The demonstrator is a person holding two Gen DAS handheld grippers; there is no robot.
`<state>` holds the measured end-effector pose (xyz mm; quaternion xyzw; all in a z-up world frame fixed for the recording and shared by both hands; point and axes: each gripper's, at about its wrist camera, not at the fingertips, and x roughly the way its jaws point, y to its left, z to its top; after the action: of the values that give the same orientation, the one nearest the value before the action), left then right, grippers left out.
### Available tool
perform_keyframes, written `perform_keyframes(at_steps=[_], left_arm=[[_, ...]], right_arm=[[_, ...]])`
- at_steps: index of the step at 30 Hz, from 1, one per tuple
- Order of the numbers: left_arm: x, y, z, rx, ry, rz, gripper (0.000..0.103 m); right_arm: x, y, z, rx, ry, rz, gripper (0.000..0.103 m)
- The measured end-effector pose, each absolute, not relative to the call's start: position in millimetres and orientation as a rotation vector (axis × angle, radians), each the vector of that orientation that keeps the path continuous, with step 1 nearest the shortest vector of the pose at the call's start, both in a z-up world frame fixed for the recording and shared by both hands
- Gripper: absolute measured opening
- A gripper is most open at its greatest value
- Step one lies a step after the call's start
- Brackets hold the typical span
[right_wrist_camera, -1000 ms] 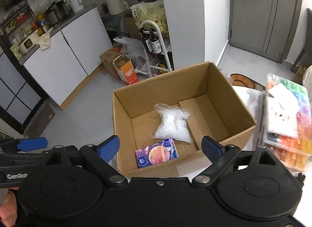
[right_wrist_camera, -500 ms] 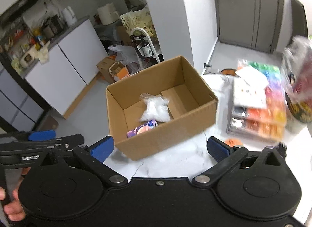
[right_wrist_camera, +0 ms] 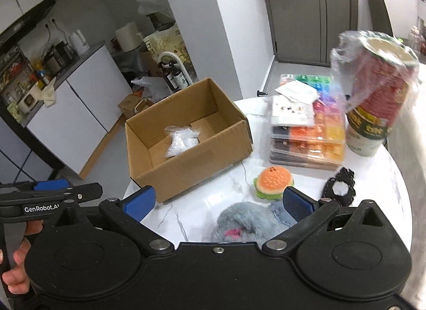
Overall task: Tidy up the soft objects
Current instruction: 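Move the left tool to the white wrapped bundle while the right tool approaches the black scrunchie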
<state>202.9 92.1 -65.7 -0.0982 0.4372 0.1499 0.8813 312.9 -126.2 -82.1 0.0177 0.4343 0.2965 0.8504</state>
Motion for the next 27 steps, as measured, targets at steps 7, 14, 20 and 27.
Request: perform_keyframes(at_steps=[7,14,20,27], left_arm=[[197,72,-67,-0.186,0.913,0.293,0.082],[194,51,-69,-0.166,0.917,0.266,0.082],[192,34,-71,-0.152,0.92,0.24,0.082],[193,19,-78,-0.132,0.934,0.234,0.082]], right_arm=[[303,-152,-82,0.05,0.884,0.612,0.103],[299,-178,-83,0.074,0.875,0.598,0.103],[300,-198,-87,0.089,0.875,0.581,0.103],[302,-215,-95,0.101,0.877,0.569,0.103]])
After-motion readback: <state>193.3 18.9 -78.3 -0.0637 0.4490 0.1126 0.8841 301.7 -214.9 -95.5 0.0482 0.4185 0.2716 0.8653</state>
